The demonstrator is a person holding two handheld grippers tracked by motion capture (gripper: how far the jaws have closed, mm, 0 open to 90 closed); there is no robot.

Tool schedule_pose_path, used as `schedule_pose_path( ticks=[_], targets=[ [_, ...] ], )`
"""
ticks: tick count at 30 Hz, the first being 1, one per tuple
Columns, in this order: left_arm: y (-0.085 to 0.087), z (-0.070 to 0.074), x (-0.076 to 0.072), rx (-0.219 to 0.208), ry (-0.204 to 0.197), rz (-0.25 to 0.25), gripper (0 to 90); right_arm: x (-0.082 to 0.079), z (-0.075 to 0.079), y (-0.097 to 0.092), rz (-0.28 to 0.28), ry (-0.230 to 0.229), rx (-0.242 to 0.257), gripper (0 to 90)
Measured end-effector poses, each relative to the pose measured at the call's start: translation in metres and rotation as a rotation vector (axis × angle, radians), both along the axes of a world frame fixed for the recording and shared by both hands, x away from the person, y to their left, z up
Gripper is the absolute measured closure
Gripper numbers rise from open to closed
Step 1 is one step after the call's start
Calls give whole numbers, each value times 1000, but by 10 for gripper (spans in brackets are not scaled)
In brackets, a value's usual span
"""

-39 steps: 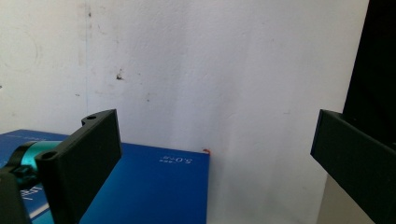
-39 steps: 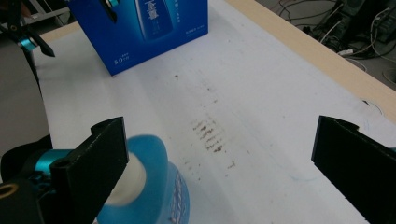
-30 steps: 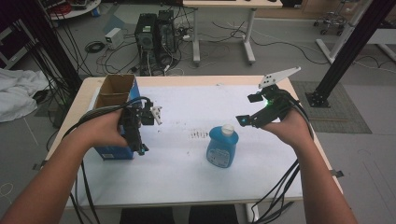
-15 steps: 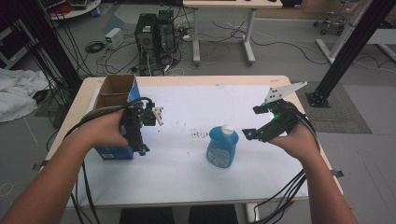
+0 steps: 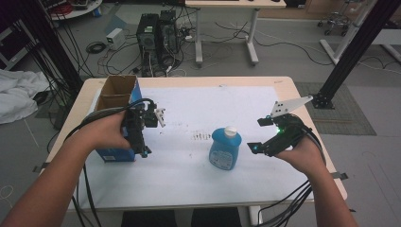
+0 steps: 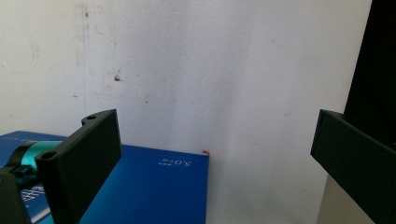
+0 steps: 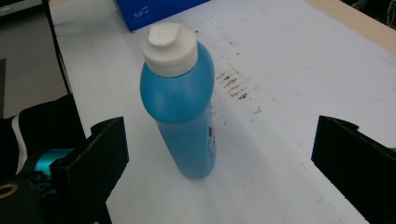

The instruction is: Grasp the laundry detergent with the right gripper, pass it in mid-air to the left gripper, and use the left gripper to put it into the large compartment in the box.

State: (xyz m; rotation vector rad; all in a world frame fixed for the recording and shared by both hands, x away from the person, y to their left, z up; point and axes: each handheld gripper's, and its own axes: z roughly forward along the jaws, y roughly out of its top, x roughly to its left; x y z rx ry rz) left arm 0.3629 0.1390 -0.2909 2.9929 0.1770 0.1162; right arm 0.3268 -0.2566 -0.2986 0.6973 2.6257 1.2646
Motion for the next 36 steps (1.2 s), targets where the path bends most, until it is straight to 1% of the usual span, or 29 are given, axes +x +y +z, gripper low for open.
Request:
schedule_pose_path(
  ticks=[1, 5, 7, 8, 14, 15, 20, 22, 24, 26, 30, 33, 36],
  targets=[
    [0, 0, -1, -7, 1, 8, 18, -1, -1, 0, -1, 1, 1, 29],
    [0, -1, -1, -6, 1, 11, 18, -5, -8, 3, 11, 9, -3, 29],
    [0, 0, 0, 3, 2, -2, 18, -6, -11, 6, 16, 11, -4, 29],
    [-1, 0, 0, 1, 1, -1, 18, -6, -12, 7, 17, 12, -5, 29],
    [0, 0, 0, -2, -2, -1, 18, -6, -21, 12, 21, 20, -6, 29],
    [0, 0, -1, -1, -1, -3, 18, -6, -25, 15, 25, 24, -4, 29],
    [1, -1, -2, -12, -1, 1, 18, -5, -32, 19, 30, 29, 6, 29],
    [2, -1, -2, -8, -1, -4, 18, -5, -35, 20, 30, 35, 8, 29],
    [3, -1, -2, -12, -1, 2, 18, -4, -39, 21, 30, 39, 13, 29],
    [3, -2, -2, -9, 0, 0, 18, -4, -43, 22, 28, 52, 18, 29],
    [4, -2, -2, -13, -1, 2, 18, -2, -53, 24, 19, 83, 9, 29],
    [4, -3, -1, -16, -1, 4, 18, -2, -61, 24, 10, 107, 24, 29],
    [4, -4, -1, -17, 1, 2, 18, -3, -67, 24, 8, 118, 33, 29]
  ],
)
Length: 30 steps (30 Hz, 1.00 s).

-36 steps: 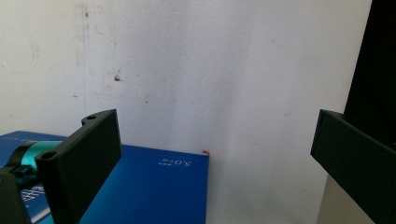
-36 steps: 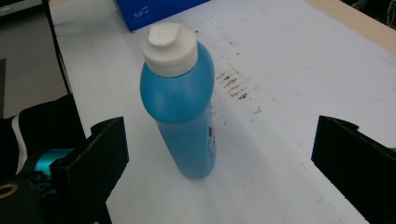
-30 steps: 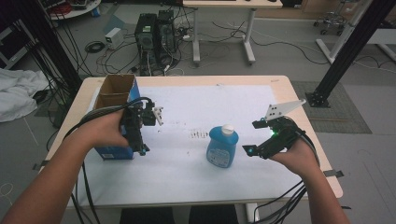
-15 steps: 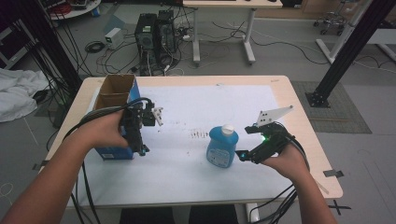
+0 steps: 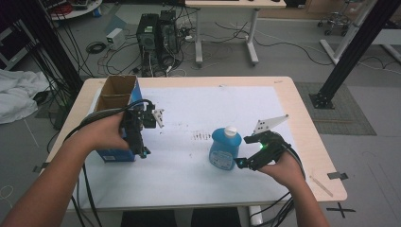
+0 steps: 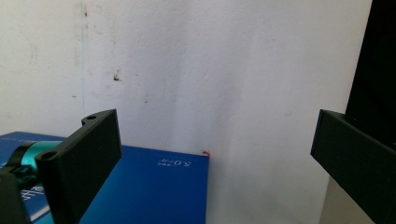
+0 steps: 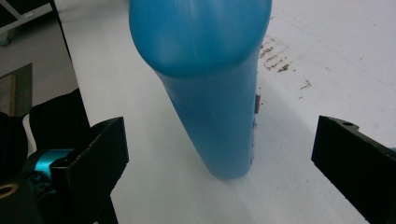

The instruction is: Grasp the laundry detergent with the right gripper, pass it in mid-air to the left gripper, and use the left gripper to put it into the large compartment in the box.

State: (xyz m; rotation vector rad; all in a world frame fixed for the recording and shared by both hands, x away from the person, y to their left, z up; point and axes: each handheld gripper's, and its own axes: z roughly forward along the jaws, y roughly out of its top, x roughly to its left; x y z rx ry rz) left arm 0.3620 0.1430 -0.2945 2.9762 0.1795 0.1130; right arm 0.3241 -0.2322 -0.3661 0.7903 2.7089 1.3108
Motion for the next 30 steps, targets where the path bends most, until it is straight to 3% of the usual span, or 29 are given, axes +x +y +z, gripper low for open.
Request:
schedule_pose_path(
  ticks=[11, 30],
  targets=[
    [-2, 0, -1, -4, -1, -8, 18, 0, -21, 10, 10, 26, 13, 29],
    [0, 1, -3, -8, -4, -12, 18, 8, -38, 28, 16, 22, 38, 29]
  ],
)
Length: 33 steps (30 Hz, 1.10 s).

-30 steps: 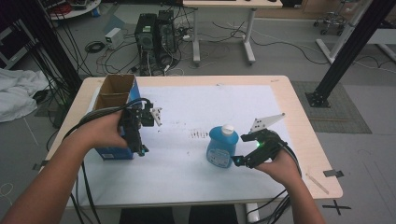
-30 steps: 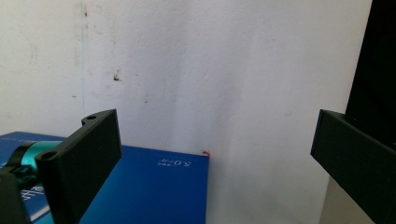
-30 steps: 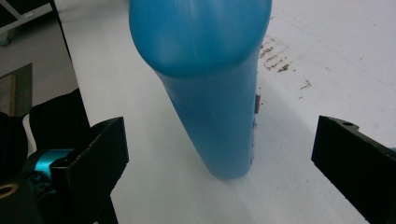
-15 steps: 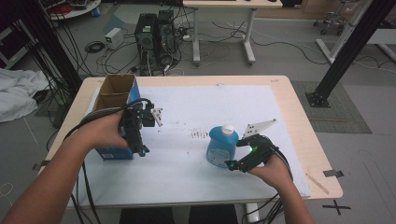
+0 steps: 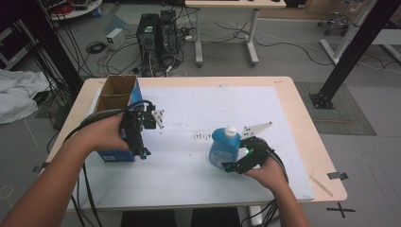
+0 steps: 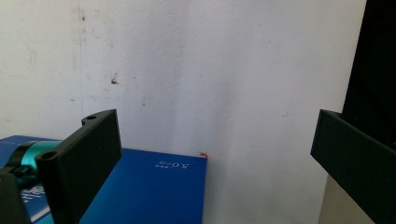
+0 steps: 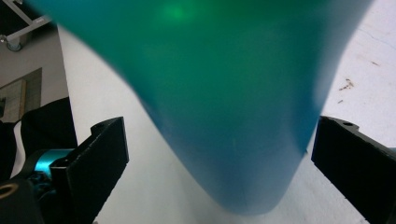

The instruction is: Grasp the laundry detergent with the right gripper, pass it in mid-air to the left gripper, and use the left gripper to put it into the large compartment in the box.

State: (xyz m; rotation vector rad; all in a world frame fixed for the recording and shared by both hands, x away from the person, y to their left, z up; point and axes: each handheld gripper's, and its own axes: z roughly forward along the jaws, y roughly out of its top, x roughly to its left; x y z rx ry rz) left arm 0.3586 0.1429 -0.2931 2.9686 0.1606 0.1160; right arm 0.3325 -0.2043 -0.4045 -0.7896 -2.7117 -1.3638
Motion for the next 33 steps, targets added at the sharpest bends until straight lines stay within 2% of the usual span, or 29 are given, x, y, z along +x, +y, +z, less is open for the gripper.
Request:
schedule_pose_path(
  ticks=[6, 8, 10, 22, 27, 33],
  targets=[
    [2, 0, 0, -2, 0, 0, 18, 1, -4, 5, -5, -27, 11, 33],
    [3, -1, 0, -7, 2, 7, 18, 1, -4, 5, -11, -37, 20, 56],
    [3, -1, 0, -7, 2, 4, 18, 1, -5, 6, -21, -42, 25, 133],
    [2, -1, 0, -8, -3, 3, 18, 1, -8, 5, -54, -69, 32, 150],
    [2, -1, 0, -7, 0, 6, 18, 0, -8, 5, -65, -87, 28, 228],
    [1, -2, 0, -8, 1, 4, 18, 0, -8, 5, -59, -88, 30, 241]
  ],
)
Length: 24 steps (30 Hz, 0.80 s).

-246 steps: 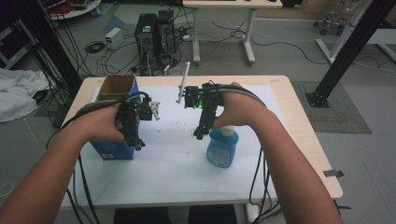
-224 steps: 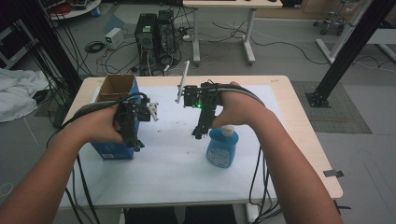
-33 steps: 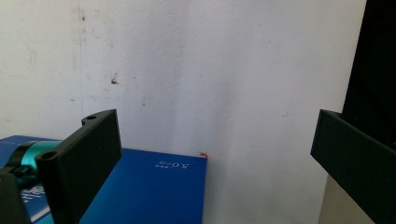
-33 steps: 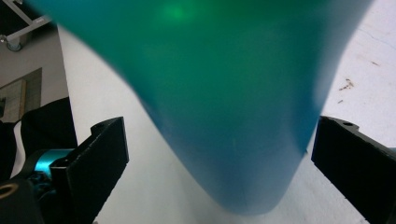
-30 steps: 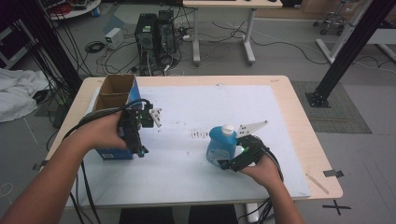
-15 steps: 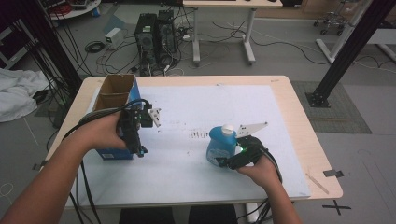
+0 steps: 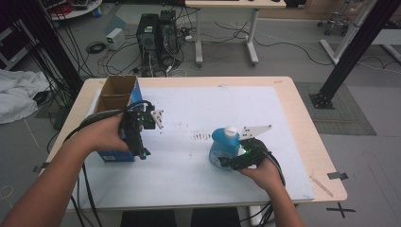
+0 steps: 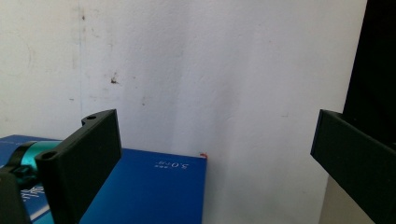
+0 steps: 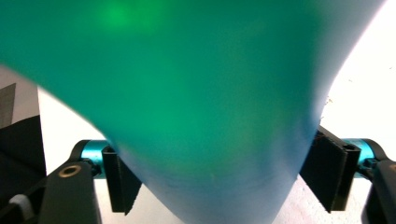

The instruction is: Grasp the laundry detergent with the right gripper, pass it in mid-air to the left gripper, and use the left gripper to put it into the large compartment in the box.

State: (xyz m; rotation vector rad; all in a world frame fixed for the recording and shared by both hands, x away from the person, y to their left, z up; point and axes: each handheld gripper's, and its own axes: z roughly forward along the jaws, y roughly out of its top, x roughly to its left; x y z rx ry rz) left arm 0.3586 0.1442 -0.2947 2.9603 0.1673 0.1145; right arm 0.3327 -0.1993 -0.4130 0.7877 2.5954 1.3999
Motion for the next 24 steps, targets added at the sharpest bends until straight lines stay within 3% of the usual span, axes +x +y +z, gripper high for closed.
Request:
schedule_pose_path(
  ticks=[9, 24],
  targets=[
    [-1, 0, 0, 1, -1, -2, 18, 0, 0, 0, 17, -1, 3, 314],
    [0, -1, 1, -1, 0, -2, 18, 1, 0, 1, 18, -20, 9, 354]
  ],
)
